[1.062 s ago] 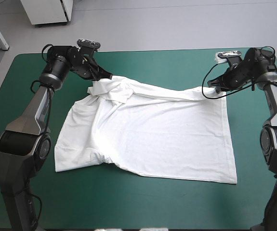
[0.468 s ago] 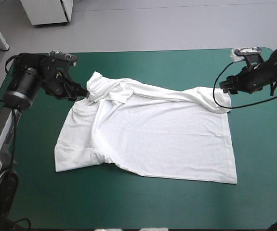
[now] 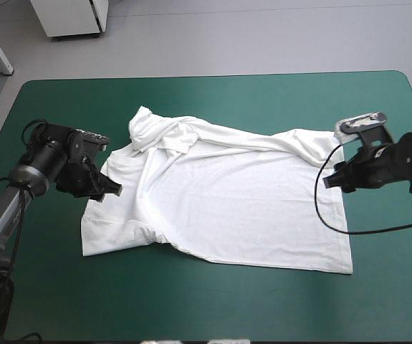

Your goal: Fold the cloth

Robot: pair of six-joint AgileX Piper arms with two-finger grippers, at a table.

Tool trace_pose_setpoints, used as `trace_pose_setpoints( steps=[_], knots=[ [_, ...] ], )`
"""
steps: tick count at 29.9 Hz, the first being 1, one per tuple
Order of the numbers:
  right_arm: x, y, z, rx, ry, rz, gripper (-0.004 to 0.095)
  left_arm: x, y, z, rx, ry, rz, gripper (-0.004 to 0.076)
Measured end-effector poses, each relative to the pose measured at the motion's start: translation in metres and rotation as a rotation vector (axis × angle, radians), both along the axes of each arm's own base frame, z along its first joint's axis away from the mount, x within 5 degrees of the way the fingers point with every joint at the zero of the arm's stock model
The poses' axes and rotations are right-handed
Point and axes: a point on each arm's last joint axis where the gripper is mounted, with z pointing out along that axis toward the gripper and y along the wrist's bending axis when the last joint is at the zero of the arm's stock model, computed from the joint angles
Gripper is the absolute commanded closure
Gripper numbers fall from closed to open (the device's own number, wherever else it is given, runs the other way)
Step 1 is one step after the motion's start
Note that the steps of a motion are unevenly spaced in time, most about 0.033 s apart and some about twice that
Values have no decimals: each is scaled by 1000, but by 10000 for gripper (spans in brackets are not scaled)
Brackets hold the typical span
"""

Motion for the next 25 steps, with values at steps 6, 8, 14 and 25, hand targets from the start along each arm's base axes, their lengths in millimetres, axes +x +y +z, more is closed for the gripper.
trace_pose_setpoints(
  steps=[6, 8, 14, 25],
  knots=[
    [-8, 32, -7, -79, 17, 80, 319, 2, 28, -13, -29, 10, 115, 321],
    [-9, 37, -6, -81, 16, 91, 319, 5, 28, -17, -36, 15, 122, 321],
    [-10, 37, -6, -96, 14, 92, 323, 15, 26, -40, -54, 81, 129, 321],
    [-10, 37, -6, -95, 14, 89, 327, 28, 23, -74, -75, 177, 143, 326]
  ],
)
